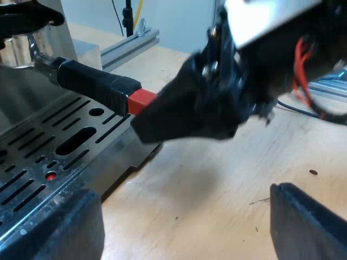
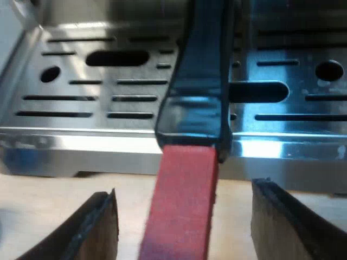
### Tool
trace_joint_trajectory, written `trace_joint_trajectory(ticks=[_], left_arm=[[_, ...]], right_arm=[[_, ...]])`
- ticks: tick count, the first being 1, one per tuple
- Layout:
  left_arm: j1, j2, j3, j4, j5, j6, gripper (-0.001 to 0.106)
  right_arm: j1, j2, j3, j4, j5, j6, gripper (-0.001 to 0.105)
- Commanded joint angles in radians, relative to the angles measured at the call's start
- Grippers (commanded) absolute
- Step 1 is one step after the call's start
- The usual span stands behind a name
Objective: Grind coffee beans and then tamp
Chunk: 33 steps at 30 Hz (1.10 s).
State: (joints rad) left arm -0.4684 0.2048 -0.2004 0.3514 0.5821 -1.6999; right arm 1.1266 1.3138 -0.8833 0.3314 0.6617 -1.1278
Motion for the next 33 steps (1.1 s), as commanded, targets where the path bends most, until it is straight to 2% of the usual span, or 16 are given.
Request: trace_joint_trajectory(ticks=[1, 9, 22, 27, 33], left_arm=[[-0.005, 0.001, -0.002, -0.021, -0.003, -0.001, 0.066], [-0.005, 0.001, -0.002, -0.021, -0.003, -0.001, 0.066], [-0.005, 0.001, -0.002, -0.021, -0.003, -0.001, 0.066], [-0.005, 0.001, -0.002, -0.021, -0.003, -0.001, 0.066], [-0.005, 0.001, -0.002, -0.021, -0.003, -0.001, 0.066]], right_arm=[[-0.006, 0.017, -0.001, -0.007, 0.029, -0.004, 0.055], [-0.006, 0.055, -0.001, -0.028, 0.106, -0.017, 0.055], [-0.006, 0.108, -0.001, -0.103, 0.121, -0.028, 0.055], [-0.006, 0.108, 0.001, -0.149, 0.127, -0.106, 0.055], [-0.028, 0.108, 0.001, -0.149, 0.098, -0.111, 0.055]])
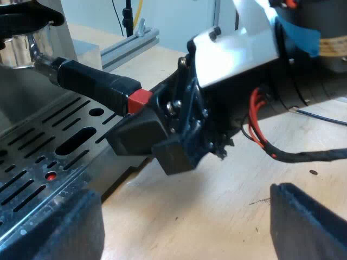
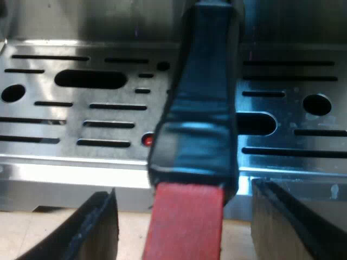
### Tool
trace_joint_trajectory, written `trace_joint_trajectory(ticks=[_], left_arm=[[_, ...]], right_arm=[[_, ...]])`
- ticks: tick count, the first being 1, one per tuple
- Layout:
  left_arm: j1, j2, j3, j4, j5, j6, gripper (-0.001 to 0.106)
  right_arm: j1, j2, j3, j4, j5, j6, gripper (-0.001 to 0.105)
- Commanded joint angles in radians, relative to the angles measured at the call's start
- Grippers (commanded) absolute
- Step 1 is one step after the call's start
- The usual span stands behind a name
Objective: Grind coffee beans and then tamp
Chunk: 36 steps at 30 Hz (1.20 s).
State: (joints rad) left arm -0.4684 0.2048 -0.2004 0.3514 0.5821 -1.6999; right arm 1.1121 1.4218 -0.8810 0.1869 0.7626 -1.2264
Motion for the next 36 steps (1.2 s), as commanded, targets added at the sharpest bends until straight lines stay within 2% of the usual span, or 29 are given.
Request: trace_joint_trajectory(ticks=[1, 6, 19, 23, 24, 25, 29, 30, 32, 36], left_arm=[[-0.005, 0.001, -0.002, -0.021, -0.003, -0.001, 0.066], [-0.005, 0.001, -0.002, -0.021, -0.003, -0.001, 0.066], [-0.005, 0.001, -0.002, -0.021, -0.003, -0.001, 0.066], [-0.005, 0.001, -0.002, -0.021, -0.003, -0.001, 0.066], [-0.005, 0.001, -0.002, -0.021, -0.003, -0.001, 0.066], [-0.005, 0.001, -0.002, -0.021, -0.003, -0.001, 0.066], [-0.005, 0.001, -0.002, -0.021, -0.003, -0.001, 0.066], [-0.005, 0.001, -0.002, -0.021, -0.003, -0.001, 0.066], [-0.005, 0.001, -0.002, -0.021, -0.003, -0.001, 0.066], [-0.005, 0.001, -0.002, -0.021, -0.003, -0.001, 0.066]], right_arm=[[-0.016, 0.0, -0.001, -0.004, -0.006, -0.013, 0.055], [-0.038, 0.0, -0.001, -0.004, -0.055, -0.013, 0.055], [-0.038, 0.0, -0.001, -0.004, -0.058, -0.013, 0.055], [-0.038, 0.0, -0.001, -0.004, -0.058, -0.013, 0.049], [-0.038, 0.0, -0.001, -0.004, -0.058, -0.013, 0.047], [-0.038, 0.0, -0.001, -0.004, -0.058, -0.013, 0.028], [-0.038, 0.0, -0.001, -0.004, -0.058, -0.013, 0.013], [-0.038, 0.0, -0.001, -0.004, -0.058, -0.013, 0.004], [-0.038, 0.0, -0.001, -0.004, -0.058, -0.013, 0.0], [-0.038, 0.0, -0.001, -0.004, -0.058, -0.013, 0.0]])
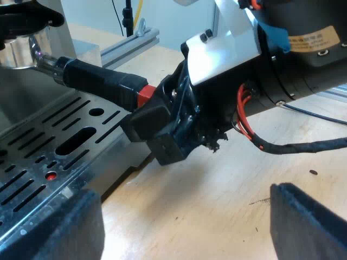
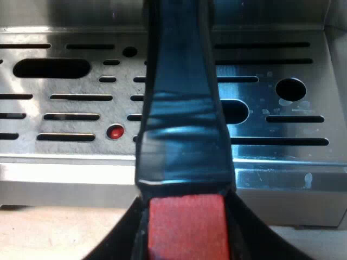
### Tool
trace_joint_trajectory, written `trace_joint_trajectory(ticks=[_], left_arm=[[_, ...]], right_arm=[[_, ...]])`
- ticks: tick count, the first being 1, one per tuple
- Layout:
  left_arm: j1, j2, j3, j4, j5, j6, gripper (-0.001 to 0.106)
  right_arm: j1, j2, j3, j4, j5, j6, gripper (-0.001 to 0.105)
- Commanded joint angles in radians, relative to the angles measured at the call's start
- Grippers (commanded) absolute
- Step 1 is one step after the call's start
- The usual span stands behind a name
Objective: Grind coffee beans and then tamp
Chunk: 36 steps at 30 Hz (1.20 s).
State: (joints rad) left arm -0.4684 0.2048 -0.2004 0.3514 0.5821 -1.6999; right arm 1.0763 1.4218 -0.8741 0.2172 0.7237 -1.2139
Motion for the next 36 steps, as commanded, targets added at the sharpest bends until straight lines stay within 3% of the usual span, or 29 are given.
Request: trace_joint_trajectory(ticks=[1, 12, 16, 36], left_arm=[[-0.005, 0.001, -0.002, -0.021, -0.003, -0.001, 0.066], [-0.005, 0.001, -0.002, -0.021, -0.003, -0.001, 0.066], [-0.005, 0.001, -0.002, -0.021, -0.003, -0.001, 0.066], [-0.005, 0.001, -0.002, -0.021, -0.003, -0.003, 0.066]], right_arm=[[-0.002, 0.0, -0.008, -0.035, -0.019, -0.025, 0.0], [0.019, -0.017, -0.008, -0.03, -0.024, -0.02, 0.0], [0.053, -0.032, -0.008, -0.003, 0.061, -0.02, 0.0], [0.151, -0.037, -0.008, -0.002, 0.209, -0.016, 0.0]])
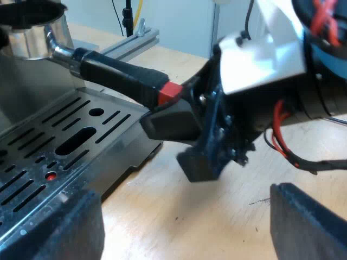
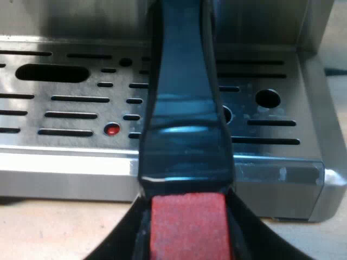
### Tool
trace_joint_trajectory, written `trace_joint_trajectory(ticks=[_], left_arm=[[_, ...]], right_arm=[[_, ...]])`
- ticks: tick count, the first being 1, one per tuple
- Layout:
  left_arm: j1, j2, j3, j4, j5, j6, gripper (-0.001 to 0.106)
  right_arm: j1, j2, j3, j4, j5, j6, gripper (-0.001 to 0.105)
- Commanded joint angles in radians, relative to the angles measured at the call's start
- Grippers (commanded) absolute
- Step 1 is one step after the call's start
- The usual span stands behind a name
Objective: Grind coffee beans and then tamp
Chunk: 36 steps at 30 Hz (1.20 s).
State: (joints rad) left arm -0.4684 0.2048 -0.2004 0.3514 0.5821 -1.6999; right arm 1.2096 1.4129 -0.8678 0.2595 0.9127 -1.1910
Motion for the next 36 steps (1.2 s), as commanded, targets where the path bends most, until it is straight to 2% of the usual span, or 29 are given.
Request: trace_joint_trajectory(ticks=[1, 5, 9, 10, 20, 24, 33, 36], left_arm=[[-0.005, 0.001, -0.002, -0.021, -0.003, -0.003, 0.066], [-0.005, 0.001, -0.002, -0.021, -0.003, -0.003, 0.066], [-0.005, 0.001, -0.002, -0.021, -0.003, -0.003, 0.066], [-0.005, 0.001, -0.002, -0.021, -0.003, -0.003, 0.066], [-0.005, 0.001, -0.002, -0.021, -0.003, -0.009, 0.066], [-0.005, 0.001, -0.025, -0.012, 0.047, -0.075, 0.066], [-0.005, -0.046, -0.031, -0.008, 0.06, -0.081, 0.066], [-0.005, -0.084, -0.048, 0.051, 0.06, -0.081, 0.066]], right_arm=[[0.019, -0.028, -0.014, -0.044, 0.02, -0.039, 0.0], [0.031, -0.028, -0.014, -0.036, 0.02, -0.017, 0.0], [0.047, -0.028, -0.014, 0.014, 0.011, 0.033, 0.0], [0.052, -0.03, -0.014, 0.05, -0.001, 0.067, 0.0], [0.11, -0.053, -0.014, 0.15, -0.034, 0.097, 0.0], [0.135, -0.085, -0.014, 0.226, -0.038, 0.118, 0.0], [0.196, -0.158, -0.012, 0.374, -0.04, 0.118, 0.0], [0.205, -0.195, 0.008, 0.372, -0.042, 0.118, 0.0]])
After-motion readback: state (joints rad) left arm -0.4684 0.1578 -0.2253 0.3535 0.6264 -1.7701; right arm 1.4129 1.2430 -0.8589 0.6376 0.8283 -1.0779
